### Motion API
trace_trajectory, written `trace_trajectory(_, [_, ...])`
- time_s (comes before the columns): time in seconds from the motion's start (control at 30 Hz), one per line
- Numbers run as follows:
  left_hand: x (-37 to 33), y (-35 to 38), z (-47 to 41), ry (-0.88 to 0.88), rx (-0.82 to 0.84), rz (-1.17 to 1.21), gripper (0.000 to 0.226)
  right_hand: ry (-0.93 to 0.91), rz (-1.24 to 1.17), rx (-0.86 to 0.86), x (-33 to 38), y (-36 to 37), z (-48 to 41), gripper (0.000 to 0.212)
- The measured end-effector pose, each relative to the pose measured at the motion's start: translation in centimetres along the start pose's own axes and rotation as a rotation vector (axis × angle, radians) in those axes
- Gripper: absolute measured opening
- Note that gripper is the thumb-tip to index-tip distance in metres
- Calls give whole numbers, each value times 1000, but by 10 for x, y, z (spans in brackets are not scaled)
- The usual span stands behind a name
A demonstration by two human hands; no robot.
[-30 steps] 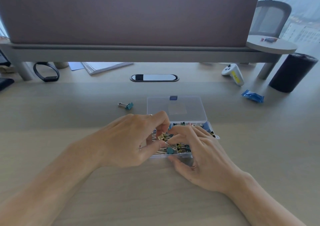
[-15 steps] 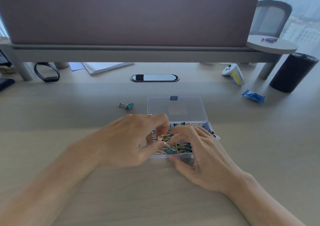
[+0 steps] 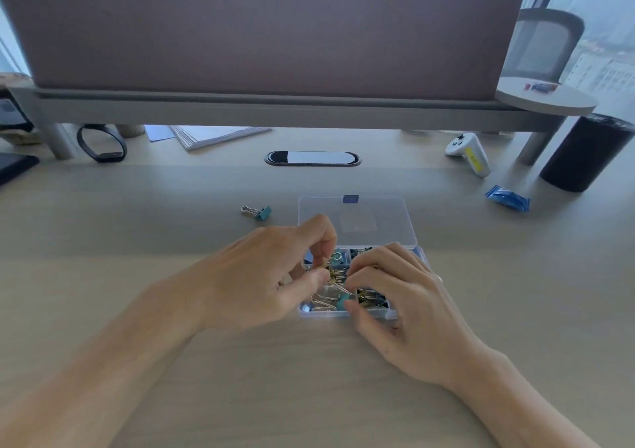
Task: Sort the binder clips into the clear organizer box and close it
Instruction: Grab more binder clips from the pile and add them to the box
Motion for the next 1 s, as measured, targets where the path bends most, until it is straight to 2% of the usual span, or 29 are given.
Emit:
trace_trajectory(0.13, [4, 0, 1, 33, -11, 131, 14, 146, -27, 46, 8, -4, -9, 18])
trace_trajectory(0.3, [10, -8, 4, 43, -166, 283, 11, 195, 19, 246, 17, -8, -22, 16])
trace_trajectory(0.4, [12, -3, 10, 36, -195, 291, 9, 212, 30, 304, 20, -8, -22, 19])
trace_trajectory(0.53, [15, 10, 24, 103, -191, 225, 12, 188, 105, 346, 19, -6, -19, 31])
trace_trajectory(0.63, [16, 14, 26, 165, -239, 183, 13, 149, 186, 312, 22, -4, -18, 39])
trace_trajectory(0.7, [12, 18, 25, 211, -236, 119, 11, 123, 245, 296, 25, -2, -17, 37])
trace_trajectory(0.83, [8, 24, 27, 279, -192, -18, 21, 142, 256, 312, 29, 3, -13, 33])
trace_trajectory(1.0, [10, 25, 27, 292, -221, -40, 25, 175, 211, 337, 29, 5, -12, 27])
Point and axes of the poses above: each hand's wrist, its own z-axis away from the middle knuckle, its own y-axis out of the palm, x = y × z, the point moved 1 cm from there along -z, towards the middle knuckle, and after that the axes turned 3 degrees about y, right-handed, at the moved point
